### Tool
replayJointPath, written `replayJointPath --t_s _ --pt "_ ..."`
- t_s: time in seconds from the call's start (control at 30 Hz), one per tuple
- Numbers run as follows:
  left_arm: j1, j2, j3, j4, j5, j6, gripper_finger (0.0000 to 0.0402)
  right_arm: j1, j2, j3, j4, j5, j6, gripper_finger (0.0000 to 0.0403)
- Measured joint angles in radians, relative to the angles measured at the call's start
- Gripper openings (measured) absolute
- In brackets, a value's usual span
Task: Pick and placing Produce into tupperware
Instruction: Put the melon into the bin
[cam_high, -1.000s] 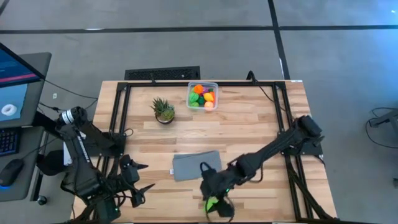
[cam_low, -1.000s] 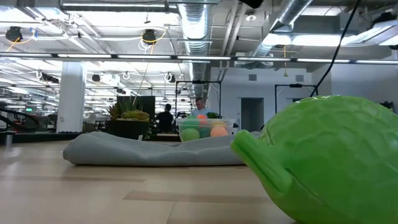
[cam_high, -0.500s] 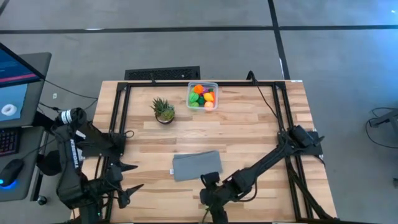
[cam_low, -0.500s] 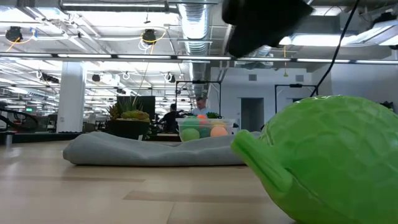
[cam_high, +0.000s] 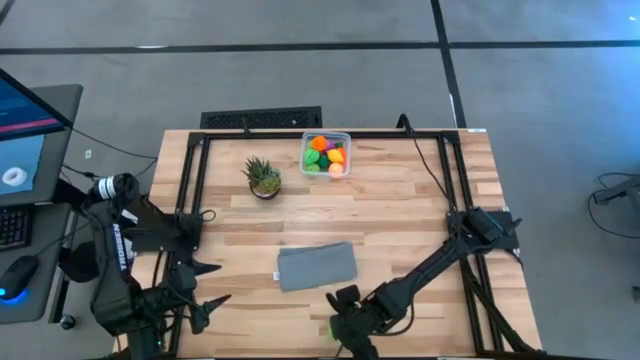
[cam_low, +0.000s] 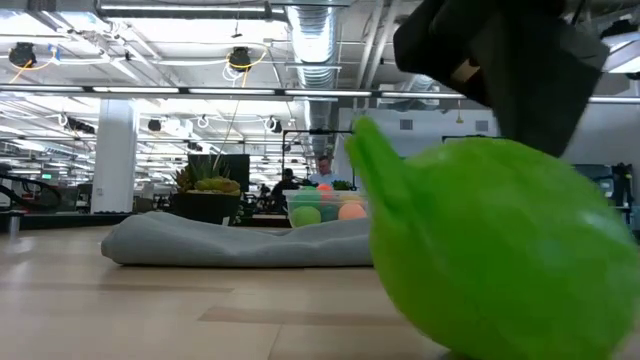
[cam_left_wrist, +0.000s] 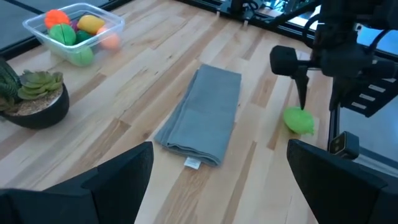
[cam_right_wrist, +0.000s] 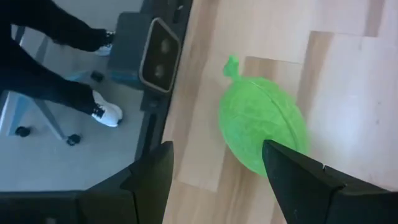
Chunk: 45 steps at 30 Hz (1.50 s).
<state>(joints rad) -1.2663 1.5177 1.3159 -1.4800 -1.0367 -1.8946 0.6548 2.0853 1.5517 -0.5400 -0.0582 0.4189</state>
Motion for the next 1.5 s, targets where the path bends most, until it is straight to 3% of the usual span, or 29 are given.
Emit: replayJointPath --t_s 0.4,0.93,1.5 --pt "0.0 0.0 0.0 -0.006 0.0 -0.021 0.036 -0.046 0.001 0.003 -0.01 0.011 0.033 0.0272" --pt "0.0 0.0 -0.005 -0.046 0.001 -0.027 0.036 -0.046 0.003 0.048 -0.035 0.038 -0.061 0.0272" --pt "0.0 0.0 -0.063 -0.048 0.01 -0.127 0.036 -0.044 0.015 0.046 0.008 0.032 -0.062 0.0272"
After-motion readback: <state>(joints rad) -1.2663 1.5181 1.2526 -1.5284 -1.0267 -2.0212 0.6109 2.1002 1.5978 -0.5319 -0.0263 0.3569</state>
